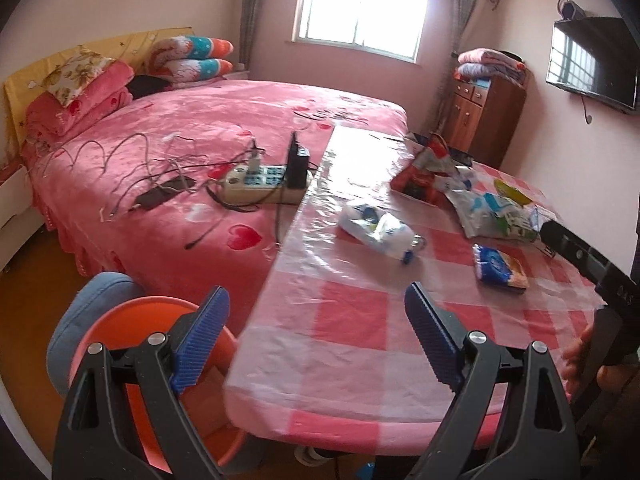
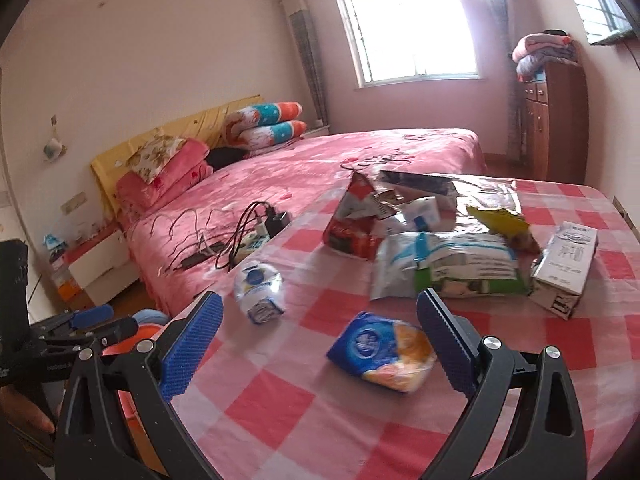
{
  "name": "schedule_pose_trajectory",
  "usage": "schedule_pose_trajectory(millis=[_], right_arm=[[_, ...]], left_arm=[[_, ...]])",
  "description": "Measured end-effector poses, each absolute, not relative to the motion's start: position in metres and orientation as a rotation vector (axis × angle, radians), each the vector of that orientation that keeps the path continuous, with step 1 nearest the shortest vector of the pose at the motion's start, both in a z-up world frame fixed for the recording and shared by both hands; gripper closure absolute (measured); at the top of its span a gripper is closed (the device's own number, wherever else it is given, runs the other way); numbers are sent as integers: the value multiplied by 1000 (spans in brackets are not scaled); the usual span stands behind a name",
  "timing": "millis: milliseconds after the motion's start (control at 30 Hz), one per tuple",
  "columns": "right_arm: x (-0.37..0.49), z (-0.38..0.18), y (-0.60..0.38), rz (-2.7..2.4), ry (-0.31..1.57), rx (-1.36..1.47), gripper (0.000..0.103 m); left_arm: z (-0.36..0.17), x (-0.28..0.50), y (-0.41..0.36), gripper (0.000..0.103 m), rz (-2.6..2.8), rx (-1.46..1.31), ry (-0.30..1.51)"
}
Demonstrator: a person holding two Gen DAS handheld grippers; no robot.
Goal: Collect trash
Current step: 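Move both empty tools back over the table, then grasp the black milk carton with the left gripper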
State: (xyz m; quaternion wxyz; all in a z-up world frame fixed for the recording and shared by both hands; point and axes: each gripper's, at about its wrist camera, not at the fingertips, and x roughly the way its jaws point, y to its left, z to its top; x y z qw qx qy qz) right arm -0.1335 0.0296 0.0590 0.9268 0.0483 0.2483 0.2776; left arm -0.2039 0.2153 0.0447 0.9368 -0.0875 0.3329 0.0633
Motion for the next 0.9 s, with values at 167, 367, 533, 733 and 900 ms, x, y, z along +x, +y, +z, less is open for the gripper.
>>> schedule_pose_trajectory(millis=[167,367,533,733,900], right_arm=[[-124,60,9,580,518,158,5],[-110,60,-18,546,543,205,5],[-99,61,-42,493,557,228,5],[-83,62,-76,414,576,259,5],[-72,59,-104,363,596,319,5]], left_arm=[[45,-193,197,13,97,-170,714],[61,-164,178,13,41,-170,726],[88,-107,163,13,-20,-282,770],[129,-25,124,13,-129,-348,752],[126,56,91,13,-150,-402,832]])
